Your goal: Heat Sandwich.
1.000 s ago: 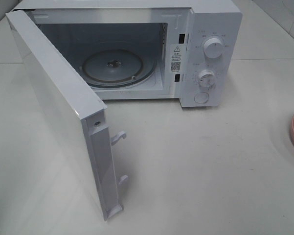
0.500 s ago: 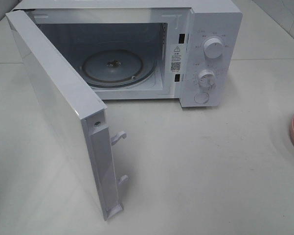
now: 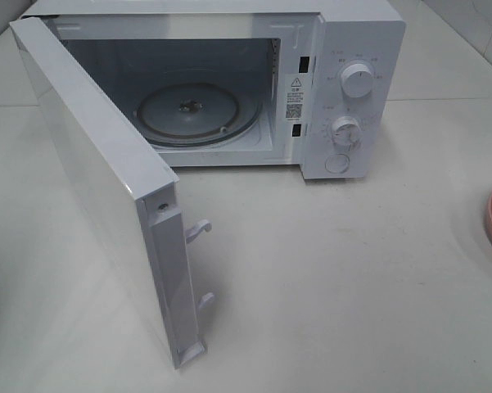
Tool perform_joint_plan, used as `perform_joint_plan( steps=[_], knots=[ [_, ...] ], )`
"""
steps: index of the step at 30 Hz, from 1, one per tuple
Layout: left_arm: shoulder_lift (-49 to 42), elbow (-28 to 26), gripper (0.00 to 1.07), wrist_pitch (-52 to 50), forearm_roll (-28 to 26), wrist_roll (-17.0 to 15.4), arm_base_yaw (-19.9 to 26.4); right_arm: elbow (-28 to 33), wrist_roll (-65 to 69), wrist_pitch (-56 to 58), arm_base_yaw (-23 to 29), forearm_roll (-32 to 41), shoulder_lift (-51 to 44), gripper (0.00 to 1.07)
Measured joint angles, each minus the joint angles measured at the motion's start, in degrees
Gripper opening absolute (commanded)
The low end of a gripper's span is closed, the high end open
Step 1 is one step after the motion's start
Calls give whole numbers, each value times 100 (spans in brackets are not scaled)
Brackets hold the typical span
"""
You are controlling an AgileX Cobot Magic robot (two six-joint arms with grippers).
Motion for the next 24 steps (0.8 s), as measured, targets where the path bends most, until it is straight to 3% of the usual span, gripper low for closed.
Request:
perform_joint_plan(
  steps=[3, 8, 10, 24],
  knots=[
    [693, 0, 0, -773, 350, -52, -361, 0, -6, 0, 0, 0, 0, 76],
    [1272, 0, 0, -1513, 487, -264, -733, 0, -6, 0, 0, 0, 0, 76],
    [1644, -6, 0, -1851, 567, -309, -1077, 0, -6, 0, 0, 0, 0, 76],
    [2974, -527, 0, -2590, 413, -390, -2447, 0, -6, 0, 0, 0, 0, 76]
  ],
)
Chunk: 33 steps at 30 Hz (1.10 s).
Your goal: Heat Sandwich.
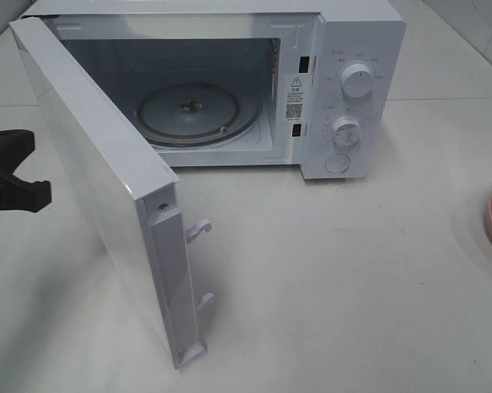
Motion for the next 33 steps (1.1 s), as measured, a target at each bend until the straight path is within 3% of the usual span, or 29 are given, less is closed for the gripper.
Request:
perform_joint_plan(
  steps=[8, 19, 33],
  knots=[
    [630, -470, 0, -109, -745, 115, -659, 0, 0, -6, 0, 0, 0, 76],
    [1301, -1352, 0, -120, -1278, 401, -1387, 0, 0, -6, 0, 0, 0, 76],
    [2194, -2561, 0, -120, -1616, 567, -1833, 0, 0, -6, 0, 0, 0, 76]
  ],
)
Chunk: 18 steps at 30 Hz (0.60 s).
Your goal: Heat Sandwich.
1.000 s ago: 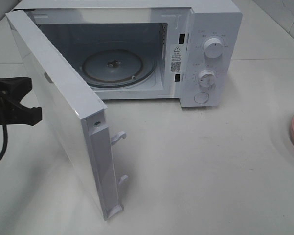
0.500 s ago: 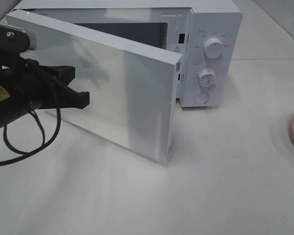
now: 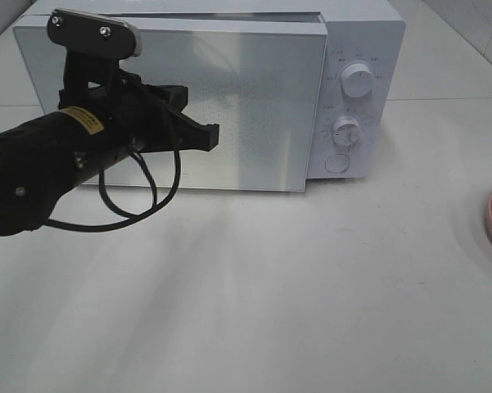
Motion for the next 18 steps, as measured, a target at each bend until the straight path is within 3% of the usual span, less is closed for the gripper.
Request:
perform_joint_plan(
  steps=[18],
  knots=[
    [1129, -1662, 0, 372, -126, 86, -166, 0, 0, 0, 0, 0, 0, 76]
  ],
)
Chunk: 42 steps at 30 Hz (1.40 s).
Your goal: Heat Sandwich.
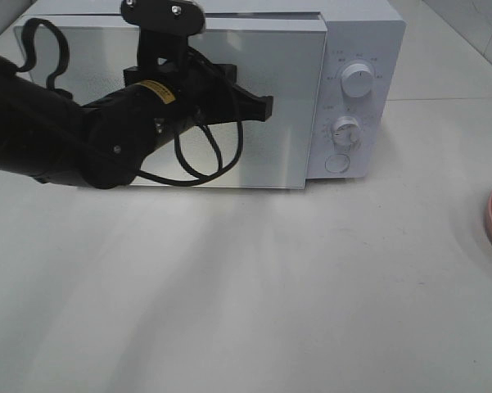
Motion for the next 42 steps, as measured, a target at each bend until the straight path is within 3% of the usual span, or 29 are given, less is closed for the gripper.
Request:
perform_joint_plan(
  steps=[11, 20, 31, 42],
  knots=[
    [458, -670, 0, 413, 46, 86, -109, 0, 0, 0, 0, 0, 0, 76],
    [779, -1329, 0, 1020, -269, 498, -97, 0, 0, 0, 0, 6, 0, 76],
    [791, -1369, 0, 1140, -292, 539, -103, 0, 0, 0, 0, 6, 0, 76],
    [516, -1031, 0, 980, -481, 539, -103, 0, 0, 0, 0, 6, 0, 76]
  ],
)
